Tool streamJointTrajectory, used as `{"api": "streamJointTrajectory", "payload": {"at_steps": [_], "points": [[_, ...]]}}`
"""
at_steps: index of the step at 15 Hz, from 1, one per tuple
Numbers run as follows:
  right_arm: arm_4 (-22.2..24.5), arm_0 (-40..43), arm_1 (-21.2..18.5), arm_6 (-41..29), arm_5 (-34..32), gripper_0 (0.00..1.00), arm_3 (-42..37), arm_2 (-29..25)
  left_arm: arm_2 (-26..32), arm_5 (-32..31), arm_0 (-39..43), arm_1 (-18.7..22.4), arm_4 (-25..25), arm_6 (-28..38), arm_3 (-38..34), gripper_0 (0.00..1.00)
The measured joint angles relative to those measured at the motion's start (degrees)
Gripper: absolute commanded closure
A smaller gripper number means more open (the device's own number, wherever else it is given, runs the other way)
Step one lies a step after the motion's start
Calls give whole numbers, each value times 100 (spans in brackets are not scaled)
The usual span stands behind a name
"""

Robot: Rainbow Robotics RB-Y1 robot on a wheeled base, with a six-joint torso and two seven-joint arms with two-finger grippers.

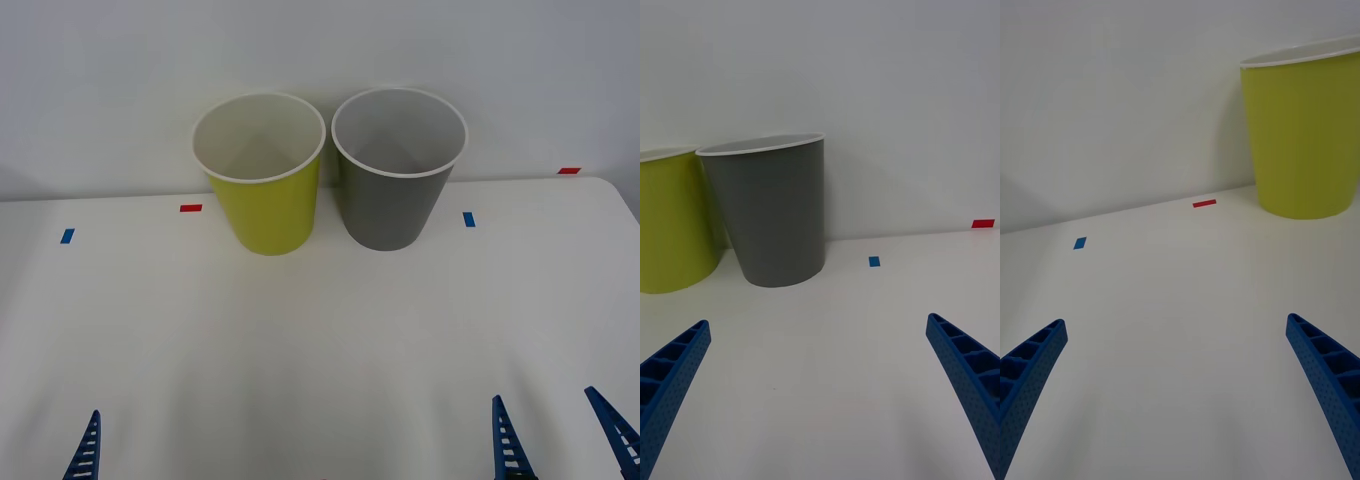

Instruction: Put cans in the gray bin and PET bottles in the light green bin.

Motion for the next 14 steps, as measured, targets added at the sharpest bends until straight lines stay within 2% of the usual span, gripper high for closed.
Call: {"api": "streamJointTrajectory", "payload": {"at_steps": [14], "points": [[0, 0, 0, 0, 0, 0, 0, 0, 0, 0, 0, 0, 0, 0, 0, 0]]}}
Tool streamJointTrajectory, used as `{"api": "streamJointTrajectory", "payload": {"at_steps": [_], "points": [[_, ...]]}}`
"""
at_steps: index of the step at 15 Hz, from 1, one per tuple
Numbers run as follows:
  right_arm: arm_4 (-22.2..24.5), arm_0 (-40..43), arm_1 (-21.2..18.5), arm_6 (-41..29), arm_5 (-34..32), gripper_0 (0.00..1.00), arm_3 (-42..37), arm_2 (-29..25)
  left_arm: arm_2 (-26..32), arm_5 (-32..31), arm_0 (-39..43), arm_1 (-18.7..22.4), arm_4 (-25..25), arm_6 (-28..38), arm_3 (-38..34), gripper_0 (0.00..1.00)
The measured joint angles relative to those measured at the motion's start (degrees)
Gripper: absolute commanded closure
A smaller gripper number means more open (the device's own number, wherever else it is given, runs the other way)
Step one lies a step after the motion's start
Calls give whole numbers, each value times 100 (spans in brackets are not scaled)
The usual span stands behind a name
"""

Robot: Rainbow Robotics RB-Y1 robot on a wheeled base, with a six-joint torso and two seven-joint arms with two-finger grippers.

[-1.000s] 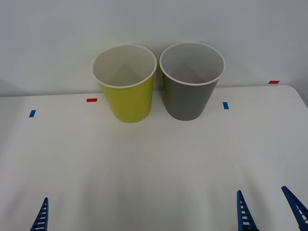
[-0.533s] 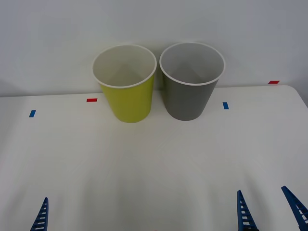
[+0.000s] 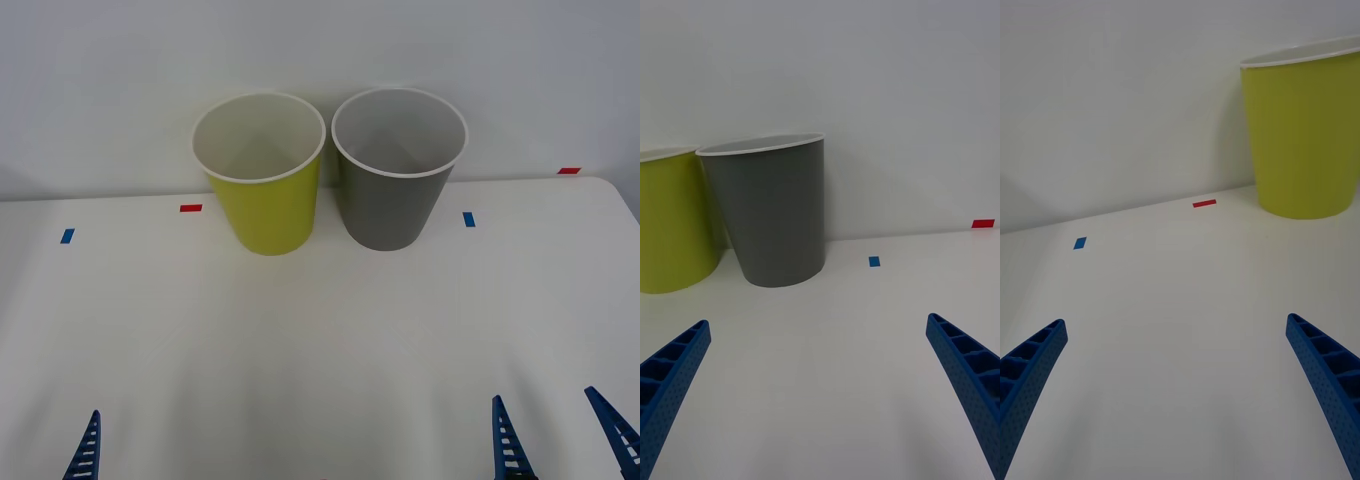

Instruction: Put cans in the gray bin and PET bottles in the light green bin.

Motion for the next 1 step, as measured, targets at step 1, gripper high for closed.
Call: {"api": "streamJointTrajectory", "payload": {"at_steps": [1], "points": [[0, 0, 0, 0, 0, 0, 0, 0, 0, 0, 0, 0, 0, 0, 0, 0]]}}
